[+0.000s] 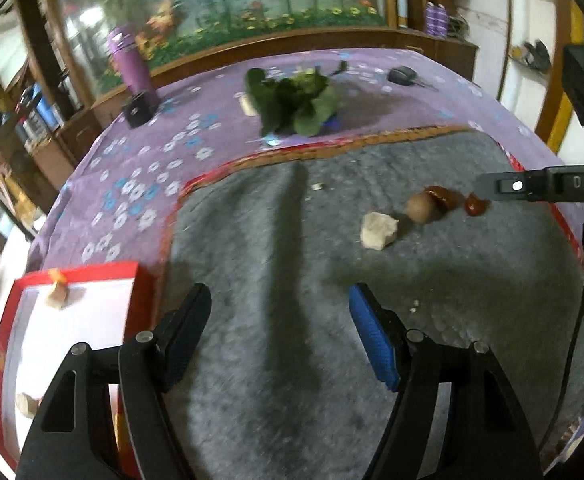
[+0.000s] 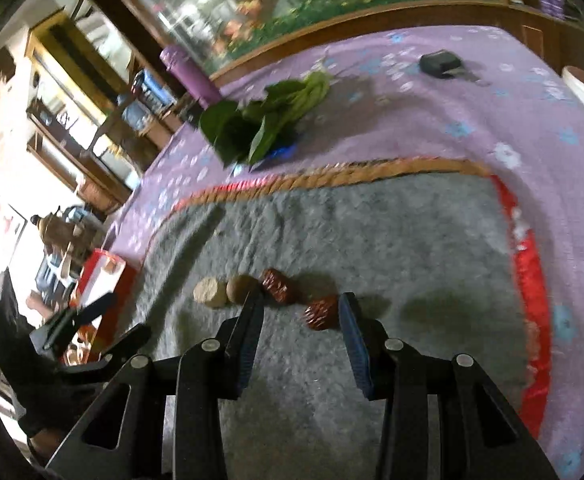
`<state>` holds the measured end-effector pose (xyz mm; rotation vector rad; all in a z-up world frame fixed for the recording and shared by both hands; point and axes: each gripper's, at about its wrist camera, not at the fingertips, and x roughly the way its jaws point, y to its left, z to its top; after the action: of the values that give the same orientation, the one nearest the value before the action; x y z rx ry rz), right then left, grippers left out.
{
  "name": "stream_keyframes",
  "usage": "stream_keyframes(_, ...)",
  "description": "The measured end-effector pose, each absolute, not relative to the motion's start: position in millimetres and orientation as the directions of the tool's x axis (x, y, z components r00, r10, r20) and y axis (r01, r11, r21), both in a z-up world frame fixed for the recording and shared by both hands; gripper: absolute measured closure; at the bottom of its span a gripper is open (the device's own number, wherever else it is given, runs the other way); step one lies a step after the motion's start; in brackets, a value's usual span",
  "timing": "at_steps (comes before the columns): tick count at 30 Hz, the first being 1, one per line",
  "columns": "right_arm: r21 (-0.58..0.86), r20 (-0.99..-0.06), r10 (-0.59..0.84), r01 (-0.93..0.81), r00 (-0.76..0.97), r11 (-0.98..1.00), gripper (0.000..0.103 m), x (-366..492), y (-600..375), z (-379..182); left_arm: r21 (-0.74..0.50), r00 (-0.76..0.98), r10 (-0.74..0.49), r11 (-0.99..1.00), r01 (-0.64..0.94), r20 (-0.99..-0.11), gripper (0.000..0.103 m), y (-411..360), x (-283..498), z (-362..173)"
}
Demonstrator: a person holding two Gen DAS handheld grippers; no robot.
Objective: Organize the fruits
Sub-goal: 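Grasp an octagonal yam slice with the left gripper while the right gripper grasps a red date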
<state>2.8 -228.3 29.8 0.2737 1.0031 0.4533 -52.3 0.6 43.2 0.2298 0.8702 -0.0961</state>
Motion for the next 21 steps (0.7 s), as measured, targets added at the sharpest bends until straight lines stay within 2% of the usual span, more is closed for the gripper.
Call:
stream_keyframes(4,0.328,-0.771,0.408,-0.244,0.489,0.913,0.061,0.1,-214.4,24.0,0.173,0.631,0.004,0.963,0.207,-0.776,0.032,-10.7,-43.5,39.1)
stream_keyframes(9,0.243,-0.791,0.334,-0.236,0.513,0.941,0.075,-1.4,-211.6,18.4,0.192,0.629,-0.009,0.949,0.251,-0.777,0.032,-23.4,-31.8,38.2)
stream_keyframes(15,0.247,-0.771,0.336,-0.232,0.541,0.941,0.075,-1.0,-218.5,19.8,0.157,0.609,-0.056,0.944,0.291,-0.791,0.032,-33.1,-18.4,39.1)
stream_keyframes(21,0.394,-0.704,0.417,-0.173,0.575,0.903,0.075,0.2,-253.0,29.7,0.120,0.566,-0.084,0.942,0.314,-0.820,0.032,-42.9,-2.1,28.2)
